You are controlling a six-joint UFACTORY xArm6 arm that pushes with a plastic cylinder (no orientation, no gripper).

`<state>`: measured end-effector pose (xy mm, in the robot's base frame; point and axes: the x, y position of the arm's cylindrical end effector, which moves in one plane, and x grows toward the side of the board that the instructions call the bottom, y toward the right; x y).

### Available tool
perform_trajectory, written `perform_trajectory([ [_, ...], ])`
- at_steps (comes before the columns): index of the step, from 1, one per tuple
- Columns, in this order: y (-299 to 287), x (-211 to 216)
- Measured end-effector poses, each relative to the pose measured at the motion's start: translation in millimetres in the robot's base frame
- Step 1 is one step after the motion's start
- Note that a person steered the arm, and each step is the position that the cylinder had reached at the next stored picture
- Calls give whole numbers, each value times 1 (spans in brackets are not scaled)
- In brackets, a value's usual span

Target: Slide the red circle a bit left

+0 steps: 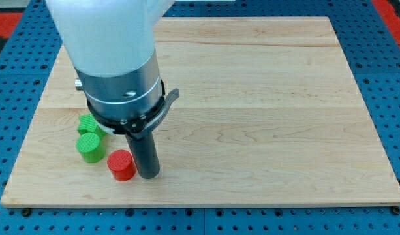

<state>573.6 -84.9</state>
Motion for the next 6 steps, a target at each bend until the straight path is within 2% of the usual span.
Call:
perform_trajectory([
  [1,-16,0],
  [2,-9,-8],
  [3,-11,-32],
  [5,-42,-13],
  [6,-33,-6],
])
